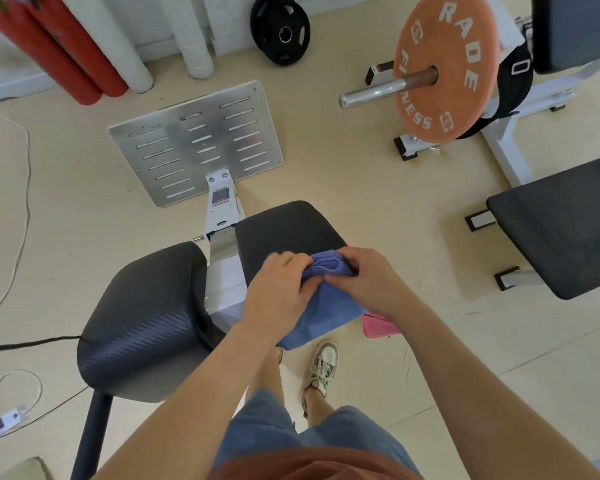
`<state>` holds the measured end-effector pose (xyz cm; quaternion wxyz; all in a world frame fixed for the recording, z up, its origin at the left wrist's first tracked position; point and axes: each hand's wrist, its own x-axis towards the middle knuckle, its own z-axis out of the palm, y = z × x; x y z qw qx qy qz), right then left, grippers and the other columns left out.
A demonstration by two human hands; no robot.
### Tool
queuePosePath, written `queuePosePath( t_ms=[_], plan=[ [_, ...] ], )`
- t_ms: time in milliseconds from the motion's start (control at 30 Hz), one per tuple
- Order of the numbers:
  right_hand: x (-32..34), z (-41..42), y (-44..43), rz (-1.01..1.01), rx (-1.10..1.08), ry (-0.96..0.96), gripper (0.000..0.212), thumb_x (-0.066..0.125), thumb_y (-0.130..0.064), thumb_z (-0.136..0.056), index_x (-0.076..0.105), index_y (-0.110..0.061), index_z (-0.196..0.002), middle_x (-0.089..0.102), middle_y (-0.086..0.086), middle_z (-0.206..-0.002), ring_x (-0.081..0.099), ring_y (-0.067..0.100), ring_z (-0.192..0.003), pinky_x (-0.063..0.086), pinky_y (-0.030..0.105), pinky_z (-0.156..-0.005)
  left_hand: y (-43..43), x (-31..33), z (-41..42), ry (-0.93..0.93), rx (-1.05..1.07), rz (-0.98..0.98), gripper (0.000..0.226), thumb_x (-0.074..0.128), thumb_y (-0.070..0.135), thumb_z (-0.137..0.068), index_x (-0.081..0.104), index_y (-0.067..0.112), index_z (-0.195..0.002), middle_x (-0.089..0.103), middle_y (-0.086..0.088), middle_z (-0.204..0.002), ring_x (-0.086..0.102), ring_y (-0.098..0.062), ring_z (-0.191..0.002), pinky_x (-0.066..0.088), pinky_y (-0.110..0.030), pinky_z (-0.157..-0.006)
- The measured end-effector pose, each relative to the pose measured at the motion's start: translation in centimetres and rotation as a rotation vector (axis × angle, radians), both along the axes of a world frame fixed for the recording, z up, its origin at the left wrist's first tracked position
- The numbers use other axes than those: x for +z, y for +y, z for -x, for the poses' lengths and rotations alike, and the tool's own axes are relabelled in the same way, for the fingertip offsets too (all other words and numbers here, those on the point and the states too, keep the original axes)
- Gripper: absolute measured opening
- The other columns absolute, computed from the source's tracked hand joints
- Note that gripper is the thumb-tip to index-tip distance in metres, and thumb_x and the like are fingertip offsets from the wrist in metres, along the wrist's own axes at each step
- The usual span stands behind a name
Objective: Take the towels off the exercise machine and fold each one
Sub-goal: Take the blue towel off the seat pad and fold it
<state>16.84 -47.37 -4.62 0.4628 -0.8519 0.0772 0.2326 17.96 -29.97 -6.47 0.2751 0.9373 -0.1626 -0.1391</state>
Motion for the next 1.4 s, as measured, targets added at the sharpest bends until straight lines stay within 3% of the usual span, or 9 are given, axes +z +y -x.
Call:
queuePosePath(
  t_ms=[100,200,400,600,733,867,1133,1267,1400],
  plan=[
    [0.3,-0.2,-0.3,-0.044,-0.027,-0.020,0.017,0.066,-0.022,-0.079,0.069,-0.021,-0.096,0.069,0.002,-0.088,0.063,0.018,-0.086,0.052,0.039,-0.080,1.6,0.2,-0.5,0.015,0.036,0.038,0.034,0.060,0.033,-0.075,0.054,0.027,-0.108,0.053,0.005,-0.109,0.048,-0.019,-0.102,0.044,-0.032,-0.082],
    [1.1,-0.4,-1.0,-0.166,-0.011,0.031,0.016,0.069,-0.004,-0.081,0.069,-0.014,-0.093,0.068,-0.003,-0.080,0.061,0.008,-0.074,0.049,0.023,-0.070,3.3,0.8,-1.1,0.420,0.063,0.169,0.073,0.074,0.025,-0.071,0.033,0.039,-0.130,0.058,0.009,-0.104,0.056,-0.013,-0.096,0.047,-0.027,-0.083],
    [3.3,-1.0,-1.3,-0.256,-0.039,0.038,0.016,0.074,-0.004,-0.079,0.071,-0.016,-0.089,0.072,-0.004,-0.081,0.066,0.005,-0.074,0.052,0.020,-0.069,4.0,3.1,-1.7,0.590,-0.042,0.150,0.015,0.070,0.024,-0.083,0.062,0.030,-0.094,0.063,0.005,-0.092,0.059,-0.013,-0.087,0.053,-0.041,-0.085],
    [7.5,-0.4,-1.8,-0.541,-0.050,0.195,0.020,0.066,-0.027,-0.084,0.074,-0.013,-0.097,0.075,0.004,-0.097,0.071,0.016,-0.091,0.055,0.026,-0.076,5.1,10.3,0.0,0.470,0.143,0.457,0.013,0.061,0.023,-0.090,0.065,0.030,-0.100,0.068,0.010,-0.094,0.063,-0.003,-0.089,0.053,-0.016,-0.076],
    [9.8,0.6,-0.1,-0.818,-0.106,0.319,0.034,0.068,-0.028,-0.084,0.066,-0.011,-0.113,0.072,0.006,-0.111,0.069,0.020,-0.102,0.056,0.026,-0.078,6.3,14.0,2.0,0.480,0.311,0.713,0.018,0.062,0.026,-0.089,0.068,0.023,-0.105,0.070,0.002,-0.102,0.066,-0.016,-0.095,0.055,-0.029,-0.083],
    [12.2,1.7,2.5,-0.673,0.034,0.219,0.038,0.068,-0.033,-0.084,0.061,-0.021,-0.120,0.072,-0.001,-0.114,0.068,0.017,-0.106,0.055,0.030,-0.084,8.3,16.0,4.0,0.423,0.435,0.788,0.024,0.057,0.016,-0.093,0.066,0.025,-0.113,0.069,0.003,-0.112,0.064,-0.017,-0.105,0.051,-0.033,-0.091],
    [16.8,4.3,10.4,-0.149,0.308,-0.316,0.008,0.061,-0.022,-0.090,0.056,-0.029,-0.092,0.065,-0.013,-0.080,0.060,0.002,-0.074,0.040,0.011,-0.068,14.8,17.8,7.1,0.046,0.323,0.191,0.038,0.055,0.009,-0.091,0.056,0.031,-0.121,0.064,0.007,-0.114,0.059,-0.011,-0.104,0.045,-0.032,-0.099],
    [19.7,6.4,15.8,0.099,0.466,-0.504,0.004,0.054,-0.031,-0.094,0.051,-0.033,-0.097,0.061,-0.010,-0.079,0.055,0.003,-0.070,0.040,0.012,-0.062,17.8,21.8,7.6,0.008,0.181,0.429,0.057,0.071,0.008,-0.082,0.048,0.016,-0.133,0.057,0.000,-0.130,0.053,0.007,-0.109,0.039,-0.007,-0.095],
    [22.1,7.9,22.5,0.169,0.492,-0.578,0.022,0.055,-0.036,-0.093,0.053,-0.037,-0.116,0.066,-0.010,-0.090,0.061,0.010,-0.081,0.051,0.027,-0.077,24.0,25.6,8.6,0.007,0.058,0.462,0.037,0.080,0.016,-0.074,0.064,0.029,-0.105,0.069,0.011,-0.098,0.064,-0.002,-0.093,0.050,-0.015,-0.082]
  ],
)
